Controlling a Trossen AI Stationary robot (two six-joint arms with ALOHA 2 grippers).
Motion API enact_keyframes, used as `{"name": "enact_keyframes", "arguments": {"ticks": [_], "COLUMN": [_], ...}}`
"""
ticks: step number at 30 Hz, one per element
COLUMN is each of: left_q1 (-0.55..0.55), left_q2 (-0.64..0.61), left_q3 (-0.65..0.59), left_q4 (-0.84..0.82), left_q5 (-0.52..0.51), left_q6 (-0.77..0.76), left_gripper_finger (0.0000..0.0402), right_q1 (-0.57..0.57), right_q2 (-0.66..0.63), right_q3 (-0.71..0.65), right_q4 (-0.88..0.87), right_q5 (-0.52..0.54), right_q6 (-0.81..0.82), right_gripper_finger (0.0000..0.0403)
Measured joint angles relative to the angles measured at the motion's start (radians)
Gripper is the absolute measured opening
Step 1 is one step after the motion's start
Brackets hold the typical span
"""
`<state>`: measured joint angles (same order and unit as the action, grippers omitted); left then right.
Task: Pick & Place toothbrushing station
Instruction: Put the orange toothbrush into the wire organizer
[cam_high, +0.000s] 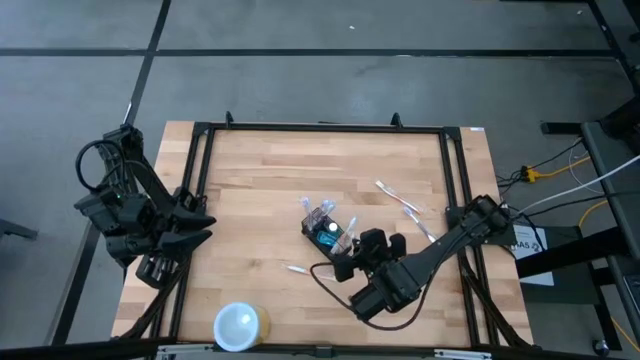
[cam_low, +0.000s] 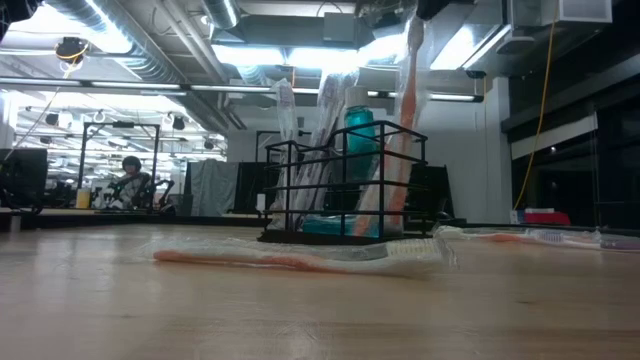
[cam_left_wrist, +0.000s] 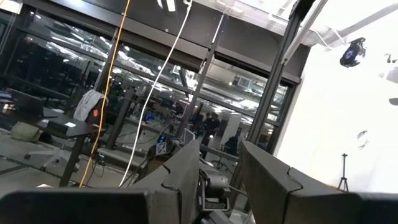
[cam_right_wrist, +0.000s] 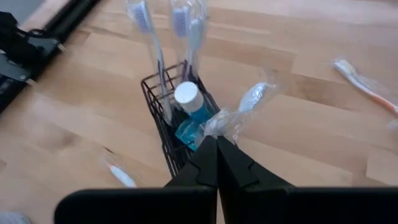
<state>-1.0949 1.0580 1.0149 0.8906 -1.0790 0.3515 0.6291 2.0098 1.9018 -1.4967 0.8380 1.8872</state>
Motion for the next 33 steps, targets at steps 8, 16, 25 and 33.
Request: {"name": "enact_keyframes", "arguments": {"ticks": [8, 16, 25, 33], "left_q1": [-0.013, -0.032, -0.032, -0.032], "left_q2": [0.0, 0.0, 0.0, 0.0], "left_q3": [0.0, 0.0, 0.0, 0.0], "left_q4": [0.0, 0.0, 0.0, -0.002], "left_q5": [0.0, 0.0, -0.003, -0.003], "left_q6": [0.003, 0.01, 0.014, 0.021], "left_gripper_finger": [0.0113, 0.0113, 0.0113, 0.0113], "right_q1": [-0.041, -0.044, -0.032, -0.007], "right_q2": [0.0, 0.0, -0.088, -0.241], "right_q3": [0.0, 0.0, -0.002, -0.002], "right_q4": [-0.003, -0.036, -0.074, -0.074], "right_q5": [-0.04, -0.025, 0.092, 0.31], "right_q6": [-0.003, 0.044, 0.139, -0.105], "right_gripper_finger": [0.002, 0.0124, 0.019, 0.0167]}}
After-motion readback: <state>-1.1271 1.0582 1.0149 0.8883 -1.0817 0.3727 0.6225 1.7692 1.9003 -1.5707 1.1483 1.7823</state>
